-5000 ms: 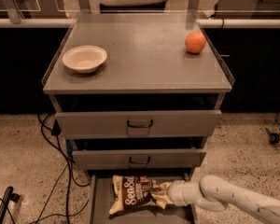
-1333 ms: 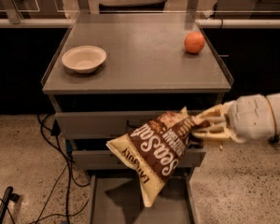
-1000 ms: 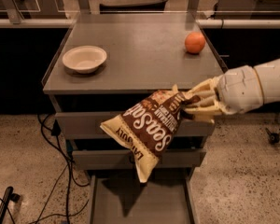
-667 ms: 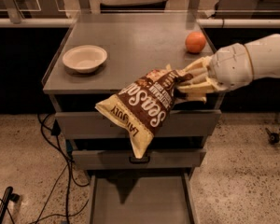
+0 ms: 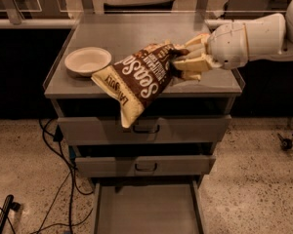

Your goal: Pick brown chip bag from bottom drawer and place on counter

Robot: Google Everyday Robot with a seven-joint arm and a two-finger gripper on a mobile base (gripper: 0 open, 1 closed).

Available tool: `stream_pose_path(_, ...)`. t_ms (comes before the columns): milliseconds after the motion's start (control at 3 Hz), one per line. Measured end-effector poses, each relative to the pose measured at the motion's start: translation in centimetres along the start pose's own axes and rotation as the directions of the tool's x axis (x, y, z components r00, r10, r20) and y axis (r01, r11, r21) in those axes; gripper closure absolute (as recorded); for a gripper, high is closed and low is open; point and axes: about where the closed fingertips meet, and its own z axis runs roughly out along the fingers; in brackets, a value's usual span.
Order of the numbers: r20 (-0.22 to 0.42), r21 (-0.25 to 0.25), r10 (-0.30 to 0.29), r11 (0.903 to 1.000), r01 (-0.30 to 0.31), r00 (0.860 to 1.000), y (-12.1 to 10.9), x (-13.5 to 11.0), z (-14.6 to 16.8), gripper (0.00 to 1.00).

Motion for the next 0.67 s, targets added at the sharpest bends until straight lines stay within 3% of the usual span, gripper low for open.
stream_pose_path(333, -0.025, 0.138, 0.076, 0.9878, -0.072, 0.997, -1.0, 1.0, 0.5, 1.00)
stream_pose_path(667, -0.011, 0.237, 0.073, 0.9692, -0.068, 0.997, -2.1, 2.7, -0.7, 1.00)
